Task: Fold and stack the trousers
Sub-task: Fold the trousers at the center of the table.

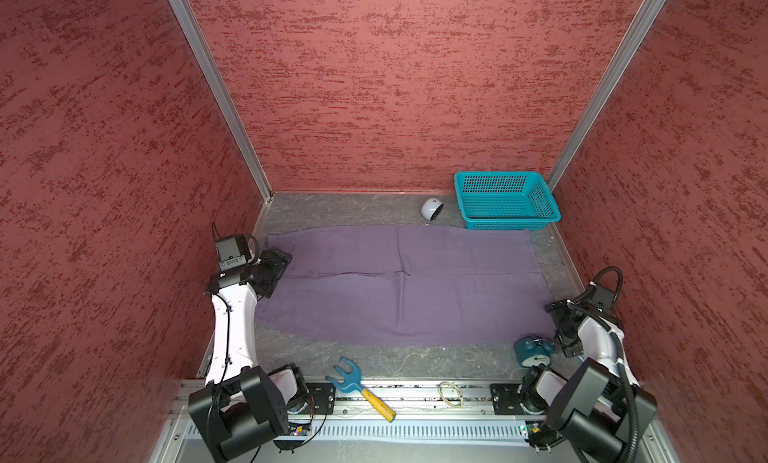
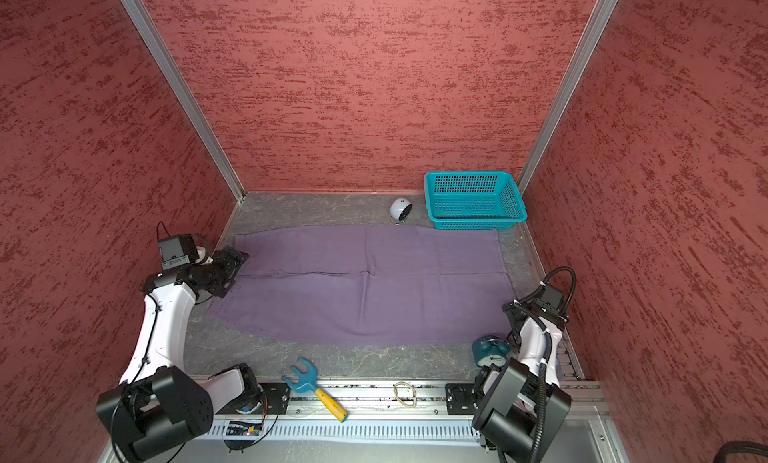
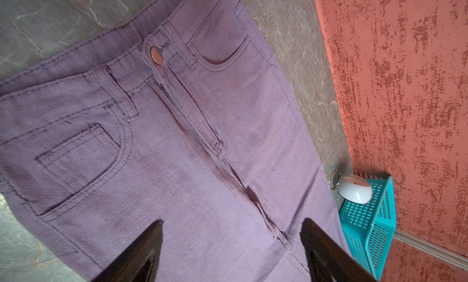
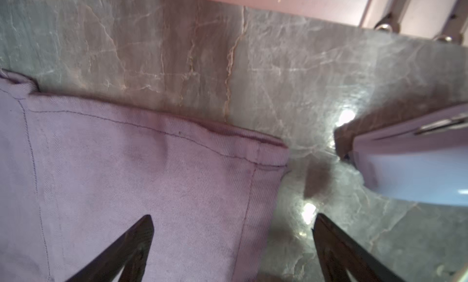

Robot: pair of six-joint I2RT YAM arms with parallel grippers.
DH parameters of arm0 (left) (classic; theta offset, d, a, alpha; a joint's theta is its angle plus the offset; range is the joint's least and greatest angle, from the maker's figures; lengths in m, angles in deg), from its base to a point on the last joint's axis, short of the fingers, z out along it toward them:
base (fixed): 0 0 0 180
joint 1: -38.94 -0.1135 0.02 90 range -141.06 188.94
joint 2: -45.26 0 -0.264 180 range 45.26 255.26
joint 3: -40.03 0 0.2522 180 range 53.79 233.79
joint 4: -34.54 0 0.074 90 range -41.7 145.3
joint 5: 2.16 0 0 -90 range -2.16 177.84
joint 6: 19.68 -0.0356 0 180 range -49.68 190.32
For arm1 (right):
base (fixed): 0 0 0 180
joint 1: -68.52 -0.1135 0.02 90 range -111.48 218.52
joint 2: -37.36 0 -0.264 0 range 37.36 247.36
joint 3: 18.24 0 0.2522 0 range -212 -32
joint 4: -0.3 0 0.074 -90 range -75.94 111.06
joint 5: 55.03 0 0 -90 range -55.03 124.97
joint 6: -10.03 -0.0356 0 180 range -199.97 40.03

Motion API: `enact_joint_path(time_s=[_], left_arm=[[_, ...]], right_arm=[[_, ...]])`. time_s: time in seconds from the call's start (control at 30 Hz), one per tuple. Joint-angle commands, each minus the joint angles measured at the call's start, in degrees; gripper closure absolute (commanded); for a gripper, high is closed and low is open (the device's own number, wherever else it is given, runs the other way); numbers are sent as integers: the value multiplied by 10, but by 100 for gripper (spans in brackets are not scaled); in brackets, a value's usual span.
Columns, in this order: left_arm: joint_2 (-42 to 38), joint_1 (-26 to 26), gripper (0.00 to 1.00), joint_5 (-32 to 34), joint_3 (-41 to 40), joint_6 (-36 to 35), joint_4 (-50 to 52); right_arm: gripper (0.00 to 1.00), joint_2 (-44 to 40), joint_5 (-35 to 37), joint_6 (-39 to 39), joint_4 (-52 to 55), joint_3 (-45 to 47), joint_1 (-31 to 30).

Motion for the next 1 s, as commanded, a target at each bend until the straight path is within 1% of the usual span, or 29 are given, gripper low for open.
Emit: enact_joint_path(time_s=[0.0,0.1,0.3,0.4,0.47,0.5,0.57,0.63,0.7,0.83,0.97], left_arm=[[5,-4,14,-4,-7,-1,-10],[6,-4,14,-4,-7,-1,-10],[-2,-5,14,2,-4,-5,1],[-5,-7,14,4,-8,-5,5],[-7,-7,14,9,-10,-5,6],[-8,-7,14,10,-11,-5,8],[-8,-7,14,12,-14,-5,9],[-9,-7,14,7,-18,-9,15],[-11,-7,14,8,-23,-14,22],[-26,-9,14,20,-39,-25,41],[-39,-13,14,30,-57,-33,71]], right_arm=[[2,-10,4,-13,-7,4,10],[3,2,3,-14,-26,12,18],[7,54,-15,-16,-80,15,30],[12,79,-24,-18,-107,14,33],[22,95,-37,-17,-128,17,37],[30,104,-48,-17,-138,18,39],[46,119,-64,-19,-151,19,41],[66,126,-76,-22,-162,23,44],[82,125,-76,-25,-166,26,46],[99,113,-69,-21,-154,27,49],[100,94,-76,-13,-137,27,52]])
